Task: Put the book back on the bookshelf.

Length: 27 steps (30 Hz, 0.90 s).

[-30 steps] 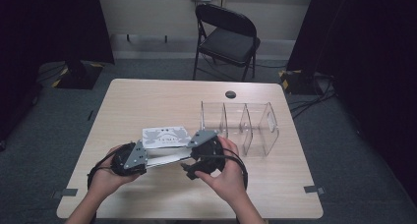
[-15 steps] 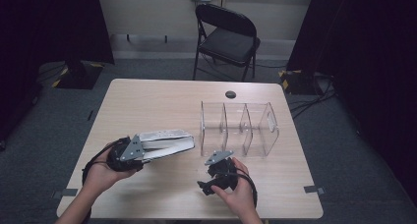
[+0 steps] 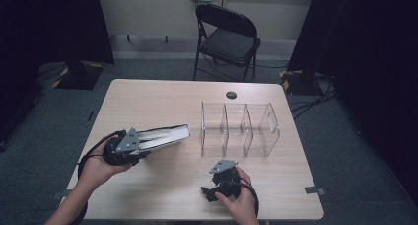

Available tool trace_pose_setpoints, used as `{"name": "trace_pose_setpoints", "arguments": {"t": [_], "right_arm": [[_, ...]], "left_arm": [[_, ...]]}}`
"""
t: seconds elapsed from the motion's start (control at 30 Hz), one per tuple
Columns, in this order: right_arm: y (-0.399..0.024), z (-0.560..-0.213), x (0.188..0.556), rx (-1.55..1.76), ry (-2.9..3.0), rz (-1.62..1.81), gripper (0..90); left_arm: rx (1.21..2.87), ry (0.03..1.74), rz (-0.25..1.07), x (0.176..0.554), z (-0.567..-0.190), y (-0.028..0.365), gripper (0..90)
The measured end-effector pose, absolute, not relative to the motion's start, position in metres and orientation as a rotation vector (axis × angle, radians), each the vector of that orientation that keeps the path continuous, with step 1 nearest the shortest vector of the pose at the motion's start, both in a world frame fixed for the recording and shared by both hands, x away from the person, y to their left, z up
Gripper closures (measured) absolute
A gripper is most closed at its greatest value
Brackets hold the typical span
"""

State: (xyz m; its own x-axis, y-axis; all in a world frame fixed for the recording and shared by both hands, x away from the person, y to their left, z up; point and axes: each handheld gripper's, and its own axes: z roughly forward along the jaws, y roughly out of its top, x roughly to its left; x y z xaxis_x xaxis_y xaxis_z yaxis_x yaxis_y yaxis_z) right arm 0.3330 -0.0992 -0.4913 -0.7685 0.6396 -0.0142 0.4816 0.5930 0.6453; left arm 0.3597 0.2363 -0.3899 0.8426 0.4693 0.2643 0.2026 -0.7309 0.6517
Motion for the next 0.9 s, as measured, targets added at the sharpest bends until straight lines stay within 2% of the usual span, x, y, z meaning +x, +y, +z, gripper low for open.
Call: {"name": "trace_pose_setpoints", "arguments": {"t": [0.4, 0.63, 0.9], "right_arm": [[-0.101, -0.493, 0.331, 0.94, 2.558, 0.965, 11.9], [-0.1, -0.496, 0.332, 0.936, 2.544, 0.99, 9.7], [-0.103, -0.498, 0.33, 0.927, 2.523, 1.022, 9.7]], "left_arm": [[2.379, 0.461, 0.472, 0.343, -0.383, 0.248, 69.1], [2.344, 0.539, 0.425, 0.357, -0.38, 0.255, 70.2], [2.37, 0.553, 0.448, 0.367, -0.38, 0.259, 71.4]]}}
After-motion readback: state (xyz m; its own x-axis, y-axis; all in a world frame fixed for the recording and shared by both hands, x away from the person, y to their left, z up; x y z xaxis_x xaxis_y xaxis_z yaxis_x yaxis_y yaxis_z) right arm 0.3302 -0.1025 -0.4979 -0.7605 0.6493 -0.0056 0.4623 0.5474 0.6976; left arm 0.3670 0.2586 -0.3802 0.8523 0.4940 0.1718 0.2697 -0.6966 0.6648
